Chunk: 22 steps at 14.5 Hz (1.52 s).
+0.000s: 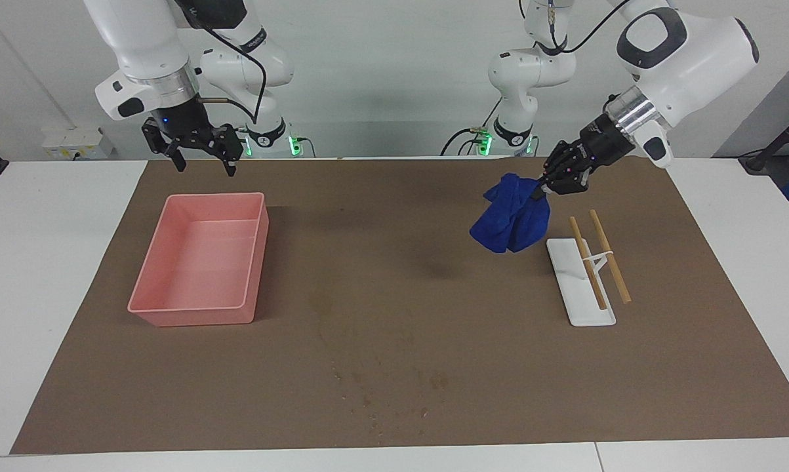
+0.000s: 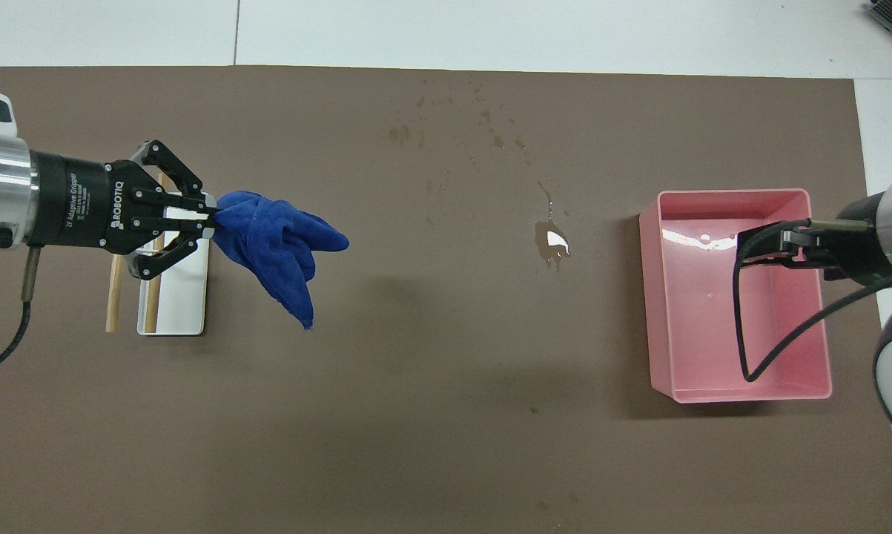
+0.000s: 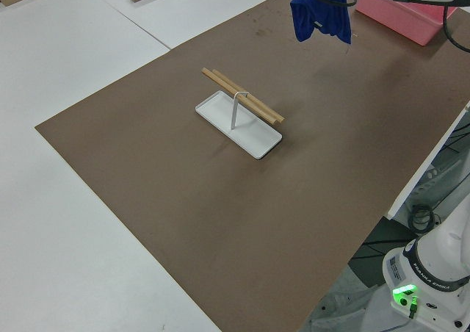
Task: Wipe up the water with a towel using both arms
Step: 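Lift the towel with the left gripper while the right gripper approaches, then grasp the towel with the right gripper and open the left gripper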
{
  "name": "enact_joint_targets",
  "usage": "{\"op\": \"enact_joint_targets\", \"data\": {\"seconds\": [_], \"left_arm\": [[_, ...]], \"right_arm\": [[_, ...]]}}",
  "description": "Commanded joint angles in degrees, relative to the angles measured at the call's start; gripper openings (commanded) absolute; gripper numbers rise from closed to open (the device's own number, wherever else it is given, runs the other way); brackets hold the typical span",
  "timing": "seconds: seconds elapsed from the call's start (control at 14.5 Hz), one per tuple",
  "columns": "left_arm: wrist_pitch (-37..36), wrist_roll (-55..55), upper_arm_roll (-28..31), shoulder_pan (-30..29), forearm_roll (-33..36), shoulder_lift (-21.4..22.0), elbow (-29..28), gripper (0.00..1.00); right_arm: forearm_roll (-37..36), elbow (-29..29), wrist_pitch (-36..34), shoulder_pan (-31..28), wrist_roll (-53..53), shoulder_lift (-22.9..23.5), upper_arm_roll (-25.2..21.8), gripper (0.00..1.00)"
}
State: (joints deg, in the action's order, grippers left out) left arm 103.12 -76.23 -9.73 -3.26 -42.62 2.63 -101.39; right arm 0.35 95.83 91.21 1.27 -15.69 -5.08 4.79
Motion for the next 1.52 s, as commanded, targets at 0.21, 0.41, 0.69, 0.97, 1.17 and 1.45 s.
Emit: {"op": "enact_joint_targets", "data": {"seconds": [0.21, 0.41, 0.69, 0.97, 1.17, 1.45], "left_arm": [[1.3, -11.2, -4.7, 0.1, -6.8, 2.1, -0.2, 0.0], [5.5, -14.9, -9.4, 0.1, -6.8, 2.7, -0.8, 0.0], [11.1, -18.6, -12.2, 2.6, -6.8, 2.7, -1.0, 0.0], [13.6, -20.8, -12.3, 4.7, -7.3, 3.3, -0.9, 0.0], [13.4, -21.1, -12.3, 5.4, -8.9, 4.5, -0.9, 0.0], [13.7, -20.9, -12.3, 5.9, -9.8, 4.8, -0.8, 0.0]], "right_arm": [[11.2, 1.0, 3.6, 4.0, -26.5, -1.1, 0.6, 1.0], [17.4, 1.0, 7.1, 6.6, -45.6, -0.9, 0.6, 1.0], [22.6, 0.9, 15.0, 12.2, -69.5, 0.0, 0.6, 1.0], [27.5, -0.7, 24.5, 16.7, -85.7, 3.8, 0.6, 1.0], [31.5, -2.2, 25.7, 16.7, -87.2, 5.8, 0.6, 1.0], [31.6, -1.6, 27.9, 18.7, -87.2, 6.5, 0.7, 1.0]]}}
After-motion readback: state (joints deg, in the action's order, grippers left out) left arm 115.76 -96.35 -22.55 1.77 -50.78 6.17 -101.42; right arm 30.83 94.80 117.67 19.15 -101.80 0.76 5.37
